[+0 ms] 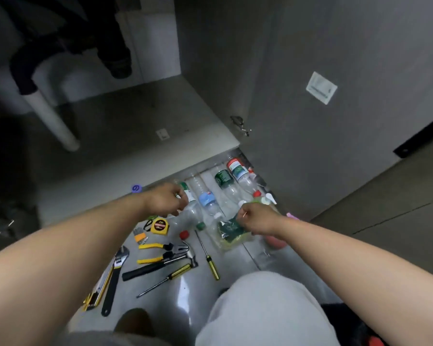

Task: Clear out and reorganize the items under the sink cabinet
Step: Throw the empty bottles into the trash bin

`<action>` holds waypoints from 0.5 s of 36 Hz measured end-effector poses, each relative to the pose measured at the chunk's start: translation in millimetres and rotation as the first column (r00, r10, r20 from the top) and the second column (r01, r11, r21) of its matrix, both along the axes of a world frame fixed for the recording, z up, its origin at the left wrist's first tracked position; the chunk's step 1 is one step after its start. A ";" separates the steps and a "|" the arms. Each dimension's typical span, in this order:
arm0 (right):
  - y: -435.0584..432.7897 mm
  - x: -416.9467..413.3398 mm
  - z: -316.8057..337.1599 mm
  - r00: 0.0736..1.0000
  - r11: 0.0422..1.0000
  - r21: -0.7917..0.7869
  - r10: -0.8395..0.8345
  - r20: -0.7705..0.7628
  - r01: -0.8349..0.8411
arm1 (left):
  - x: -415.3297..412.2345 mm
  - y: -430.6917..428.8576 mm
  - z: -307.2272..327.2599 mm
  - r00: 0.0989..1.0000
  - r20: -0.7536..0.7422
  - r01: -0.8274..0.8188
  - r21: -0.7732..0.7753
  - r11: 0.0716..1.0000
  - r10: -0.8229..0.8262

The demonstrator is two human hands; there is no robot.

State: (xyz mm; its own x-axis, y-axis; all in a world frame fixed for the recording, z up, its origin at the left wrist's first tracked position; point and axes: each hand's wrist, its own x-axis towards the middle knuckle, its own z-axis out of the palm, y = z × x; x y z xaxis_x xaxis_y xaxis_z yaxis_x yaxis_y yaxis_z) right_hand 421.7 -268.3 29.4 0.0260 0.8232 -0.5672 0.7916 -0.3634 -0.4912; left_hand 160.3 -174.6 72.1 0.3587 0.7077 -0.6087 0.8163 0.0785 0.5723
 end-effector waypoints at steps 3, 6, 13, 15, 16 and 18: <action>32.7 -14.8 -38.1 0.999 0.999 -0.042 0.022 0.023 -0.021 | -8.5 10.5 -25.2 1.000 -0.006 0.029 -0.037 0.999 -0.030; 62.2 -29.1 -71.8 0.998 1.000 -0.028 0.012 0.054 -0.010 | -14.3 17.5 -48.9 0.999 -0.015 0.030 -0.103 0.994 -0.031; 122.7 -58.3 -130.6 0.982 0.998 -0.035 -0.041 0.182 0.048 | -20.0 25.8 -98.8 0.990 0.081 -0.090 -0.238 0.967 0.112; 133.6 -64.5 -145.6 0.978 0.997 -0.047 -0.050 0.203 0.061 | -19.8 25.3 -112.5 0.972 0.109 -0.170 -0.279 0.945 0.207; 138.1 -66.9 -153.2 0.978 0.996 -0.058 -0.051 0.202 0.064 | -19.9 24.7 -119.0 0.958 0.115 -0.219 -0.302 0.928 0.263; 144.9 -70.9 -166.0 0.981 0.992 -0.091 -0.072 0.182 0.090 | -19.4 23.8 -130.2 0.928 0.130 -0.290 -0.340 0.894 0.350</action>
